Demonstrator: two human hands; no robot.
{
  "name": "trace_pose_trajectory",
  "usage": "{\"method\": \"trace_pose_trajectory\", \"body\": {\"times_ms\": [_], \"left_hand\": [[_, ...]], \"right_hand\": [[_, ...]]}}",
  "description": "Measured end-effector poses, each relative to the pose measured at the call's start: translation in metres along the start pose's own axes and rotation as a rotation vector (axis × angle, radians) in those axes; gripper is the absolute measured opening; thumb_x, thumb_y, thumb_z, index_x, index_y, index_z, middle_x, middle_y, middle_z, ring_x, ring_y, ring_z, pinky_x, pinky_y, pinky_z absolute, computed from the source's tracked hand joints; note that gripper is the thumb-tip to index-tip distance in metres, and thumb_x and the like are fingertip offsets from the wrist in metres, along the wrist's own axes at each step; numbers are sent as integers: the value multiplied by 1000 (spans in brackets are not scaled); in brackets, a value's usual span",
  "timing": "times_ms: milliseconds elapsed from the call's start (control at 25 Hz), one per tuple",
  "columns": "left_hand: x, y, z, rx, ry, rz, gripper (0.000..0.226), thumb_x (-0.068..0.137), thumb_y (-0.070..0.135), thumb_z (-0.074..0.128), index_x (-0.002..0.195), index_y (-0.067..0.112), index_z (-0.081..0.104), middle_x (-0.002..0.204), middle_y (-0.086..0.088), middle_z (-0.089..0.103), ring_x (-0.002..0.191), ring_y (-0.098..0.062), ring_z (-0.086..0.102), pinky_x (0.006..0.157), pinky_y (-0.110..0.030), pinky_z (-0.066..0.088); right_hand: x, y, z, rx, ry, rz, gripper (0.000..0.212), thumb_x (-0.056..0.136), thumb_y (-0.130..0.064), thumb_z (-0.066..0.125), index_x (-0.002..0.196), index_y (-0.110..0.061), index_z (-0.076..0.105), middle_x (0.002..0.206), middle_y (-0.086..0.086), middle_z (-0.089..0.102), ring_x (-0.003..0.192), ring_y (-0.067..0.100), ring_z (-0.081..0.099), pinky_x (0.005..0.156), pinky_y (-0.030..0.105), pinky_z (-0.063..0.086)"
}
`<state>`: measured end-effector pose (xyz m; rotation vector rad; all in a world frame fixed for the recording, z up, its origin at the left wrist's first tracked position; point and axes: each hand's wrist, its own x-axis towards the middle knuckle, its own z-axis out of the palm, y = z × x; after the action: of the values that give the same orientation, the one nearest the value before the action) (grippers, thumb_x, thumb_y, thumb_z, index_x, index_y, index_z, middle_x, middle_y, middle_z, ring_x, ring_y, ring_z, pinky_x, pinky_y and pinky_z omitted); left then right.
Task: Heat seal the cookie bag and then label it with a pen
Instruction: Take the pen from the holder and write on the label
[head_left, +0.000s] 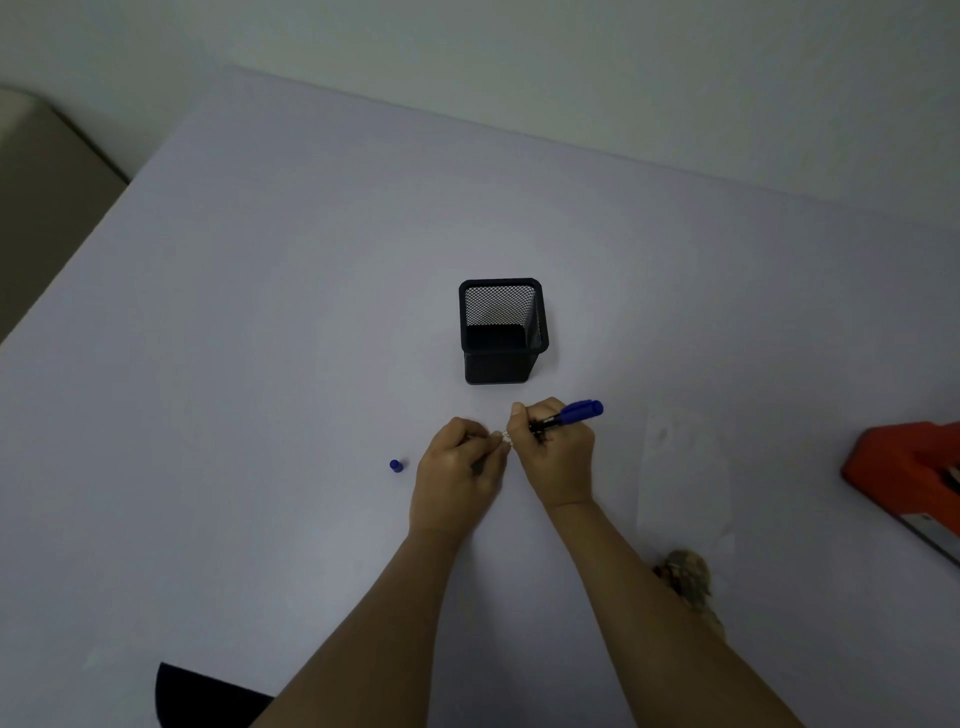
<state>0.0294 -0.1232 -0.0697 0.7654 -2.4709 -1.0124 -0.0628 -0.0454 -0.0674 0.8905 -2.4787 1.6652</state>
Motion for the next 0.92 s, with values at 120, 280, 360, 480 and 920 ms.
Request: {"method": "trace_pose_trajectory", "body": {"times_ms": [120,280,360,480,920], "left_hand": [[0,0,0,-7,-4,-7,17,80,19,68,83,3,74,80,-8,64,69,-15,58,66,-14,43],[0,0,1,-3,-16,-15,16,80,18,69,84,4,74,81,-7,63,69,-14,58,68,-5,37],[0,1,0,3,-12,-18,15,80,17,70,84,4,74,81,-7,63,69,-14,57,68,-3,35],[-1,3,0,2,-9,-12,13,79,15,70,84,3,74,81,-8,63,69,-14,57,68,-4,35],[-2,4,-2,-19,-20,-27,17,76,15,66,86,3,73,82,-7,63,71,-13,57,69,-4,37]], "right_hand": [[0,-2,-1,-10,7,-12,30,84,-14,52,57,-2,55,54,7,56,62,0,45,59,-4,34],[0,2,0,2,12,10,29,85,-15,53,59,-1,56,57,9,58,61,4,48,58,-1,37],[0,3,0,7,21,21,29,85,-16,53,61,-1,57,58,11,58,60,10,50,58,0,38],[0,4,-1,9,26,24,30,86,-17,52,62,0,58,58,12,59,61,13,51,56,2,39],[-1,4,1,-10,28,18,33,85,-18,52,58,-1,55,53,10,56,58,6,46,55,0,36]]}}
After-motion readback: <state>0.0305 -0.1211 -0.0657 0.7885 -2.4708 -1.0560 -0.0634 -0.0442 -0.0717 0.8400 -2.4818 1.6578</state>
